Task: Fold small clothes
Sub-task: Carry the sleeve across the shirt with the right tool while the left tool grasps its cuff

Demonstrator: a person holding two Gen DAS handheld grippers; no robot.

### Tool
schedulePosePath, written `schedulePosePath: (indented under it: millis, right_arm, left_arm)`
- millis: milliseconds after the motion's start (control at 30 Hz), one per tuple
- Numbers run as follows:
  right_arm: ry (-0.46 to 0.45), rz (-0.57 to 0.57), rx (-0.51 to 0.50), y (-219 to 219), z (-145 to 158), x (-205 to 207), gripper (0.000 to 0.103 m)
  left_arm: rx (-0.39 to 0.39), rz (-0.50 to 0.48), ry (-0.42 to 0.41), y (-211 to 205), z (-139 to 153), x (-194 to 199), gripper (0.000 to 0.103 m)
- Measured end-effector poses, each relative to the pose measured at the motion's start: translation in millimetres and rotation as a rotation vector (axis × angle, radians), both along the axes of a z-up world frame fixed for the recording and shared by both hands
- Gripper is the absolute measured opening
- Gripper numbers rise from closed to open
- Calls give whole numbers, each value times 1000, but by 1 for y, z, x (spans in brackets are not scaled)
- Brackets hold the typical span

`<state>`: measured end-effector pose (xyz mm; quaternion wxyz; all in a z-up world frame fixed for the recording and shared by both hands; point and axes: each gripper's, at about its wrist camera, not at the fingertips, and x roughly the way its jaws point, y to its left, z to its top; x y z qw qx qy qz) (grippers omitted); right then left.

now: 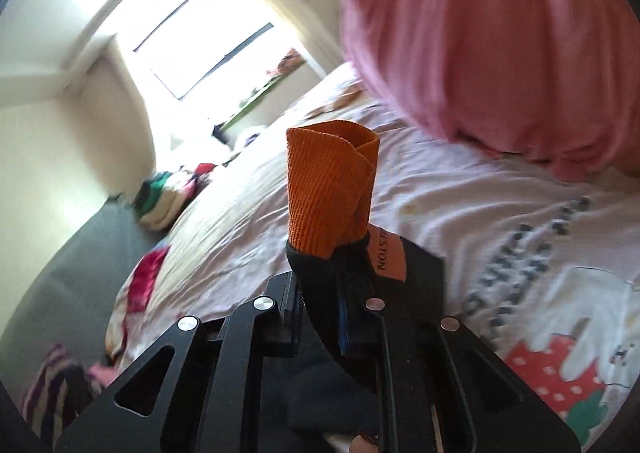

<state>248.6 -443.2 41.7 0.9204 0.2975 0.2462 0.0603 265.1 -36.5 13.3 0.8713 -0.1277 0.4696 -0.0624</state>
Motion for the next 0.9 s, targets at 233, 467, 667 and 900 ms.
schedulePosePath:
  millis: [233,467,667,900]
  right_arm:
    - [-61,138,-90,42,7,-2,12]
    - [-73,270,-189,95,6,-9,12]
    - [-44,380,-275,142,-7,-16,12]
    - [3,476,-352,187,-33,-17,14]
  left_arm:
    - [-113,31,1,31,11,-8,94]
    - [-222,67,22,57,9,-14,94]
    - [-335,66,58,70,-3,-15,94]
    - [-472,25,118,71,-25,-13,94]
